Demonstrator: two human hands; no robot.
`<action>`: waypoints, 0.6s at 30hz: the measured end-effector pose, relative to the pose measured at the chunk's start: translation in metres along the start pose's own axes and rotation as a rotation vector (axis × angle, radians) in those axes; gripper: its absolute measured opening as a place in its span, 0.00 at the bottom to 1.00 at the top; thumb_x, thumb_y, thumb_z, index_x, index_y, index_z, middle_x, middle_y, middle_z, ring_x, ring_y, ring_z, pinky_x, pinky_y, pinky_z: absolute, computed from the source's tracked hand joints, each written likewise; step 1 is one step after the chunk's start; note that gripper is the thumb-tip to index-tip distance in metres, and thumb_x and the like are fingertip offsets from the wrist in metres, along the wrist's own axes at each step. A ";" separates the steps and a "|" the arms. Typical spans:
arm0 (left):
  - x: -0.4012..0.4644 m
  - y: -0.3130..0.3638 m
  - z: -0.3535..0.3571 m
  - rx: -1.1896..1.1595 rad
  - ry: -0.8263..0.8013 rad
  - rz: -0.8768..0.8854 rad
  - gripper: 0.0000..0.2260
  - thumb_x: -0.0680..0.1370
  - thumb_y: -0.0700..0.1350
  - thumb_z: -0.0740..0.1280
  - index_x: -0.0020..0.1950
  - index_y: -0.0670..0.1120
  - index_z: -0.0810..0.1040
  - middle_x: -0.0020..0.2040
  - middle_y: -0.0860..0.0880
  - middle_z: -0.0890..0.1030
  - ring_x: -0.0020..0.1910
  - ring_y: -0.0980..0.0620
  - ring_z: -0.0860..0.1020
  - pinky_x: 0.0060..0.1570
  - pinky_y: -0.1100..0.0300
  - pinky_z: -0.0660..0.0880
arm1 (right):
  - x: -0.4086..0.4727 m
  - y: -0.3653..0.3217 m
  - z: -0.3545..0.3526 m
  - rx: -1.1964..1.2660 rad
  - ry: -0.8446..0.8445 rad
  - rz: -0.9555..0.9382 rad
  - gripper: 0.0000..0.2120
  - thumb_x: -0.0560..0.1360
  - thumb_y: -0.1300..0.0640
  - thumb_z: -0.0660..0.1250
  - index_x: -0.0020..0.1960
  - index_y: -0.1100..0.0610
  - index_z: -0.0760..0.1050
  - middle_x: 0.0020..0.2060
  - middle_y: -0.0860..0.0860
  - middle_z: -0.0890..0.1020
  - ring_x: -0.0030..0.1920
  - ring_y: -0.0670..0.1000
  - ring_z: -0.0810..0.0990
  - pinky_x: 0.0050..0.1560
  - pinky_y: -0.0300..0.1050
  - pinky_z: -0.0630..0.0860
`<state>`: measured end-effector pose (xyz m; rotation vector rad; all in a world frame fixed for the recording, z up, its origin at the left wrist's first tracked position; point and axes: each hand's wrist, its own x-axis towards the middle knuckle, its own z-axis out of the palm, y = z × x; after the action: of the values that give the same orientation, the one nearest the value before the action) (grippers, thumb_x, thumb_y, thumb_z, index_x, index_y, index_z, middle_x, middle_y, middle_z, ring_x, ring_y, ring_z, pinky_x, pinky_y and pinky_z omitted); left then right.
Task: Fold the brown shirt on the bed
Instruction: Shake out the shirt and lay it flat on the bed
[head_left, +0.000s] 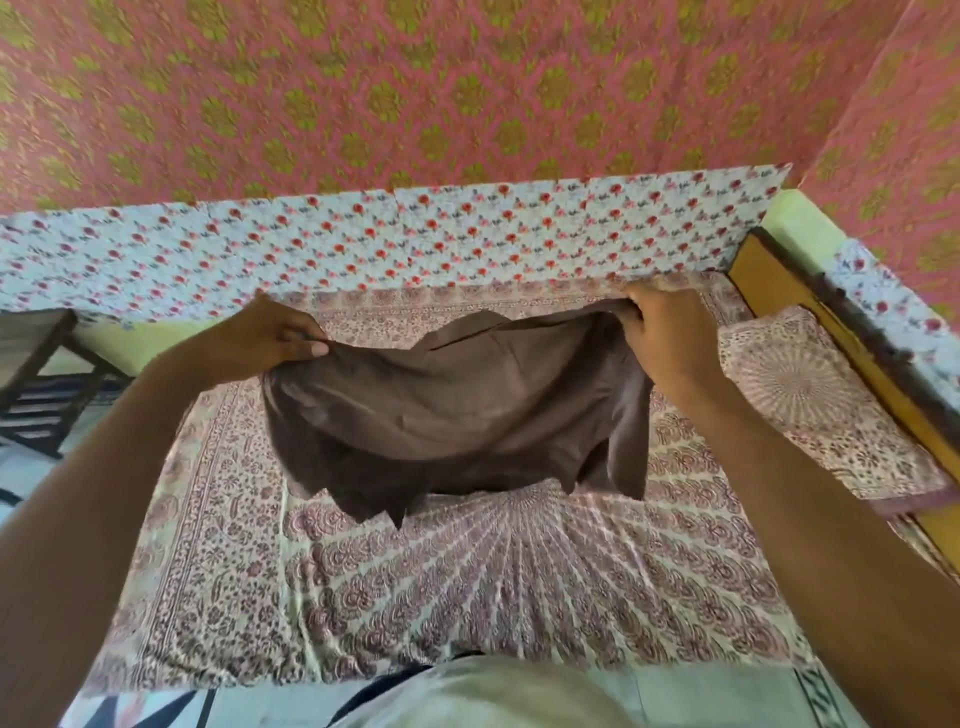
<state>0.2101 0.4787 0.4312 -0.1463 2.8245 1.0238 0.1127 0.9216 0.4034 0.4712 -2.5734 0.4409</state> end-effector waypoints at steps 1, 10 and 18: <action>-0.003 0.002 0.002 -0.023 0.020 -0.013 0.12 0.77 0.43 0.75 0.37 0.59 0.87 0.37 0.58 0.87 0.45 0.54 0.84 0.47 0.62 0.78 | -0.005 -0.001 -0.003 0.009 0.035 0.001 0.09 0.81 0.57 0.70 0.56 0.62 0.83 0.31 0.60 0.81 0.28 0.57 0.75 0.31 0.44 0.65; -0.065 0.028 -0.019 -0.160 0.024 0.026 0.12 0.78 0.36 0.73 0.37 0.48 0.87 0.36 0.50 0.86 0.38 0.53 0.84 0.46 0.54 0.79 | -0.034 -0.012 -0.053 0.055 0.243 0.037 0.16 0.80 0.49 0.71 0.51 0.63 0.81 0.35 0.62 0.84 0.32 0.62 0.81 0.31 0.46 0.70; -0.109 0.019 -0.054 -0.404 0.266 0.126 0.11 0.80 0.36 0.70 0.39 0.47 0.83 0.32 0.53 0.83 0.34 0.55 0.82 0.36 0.67 0.78 | -0.056 -0.032 -0.100 0.141 0.311 0.103 0.21 0.78 0.45 0.73 0.40 0.62 0.74 0.29 0.57 0.76 0.30 0.60 0.74 0.34 0.55 0.72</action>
<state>0.3105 0.4630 0.5015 -0.1557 2.8395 1.7146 0.2118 0.9453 0.4650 0.2920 -2.2820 0.6784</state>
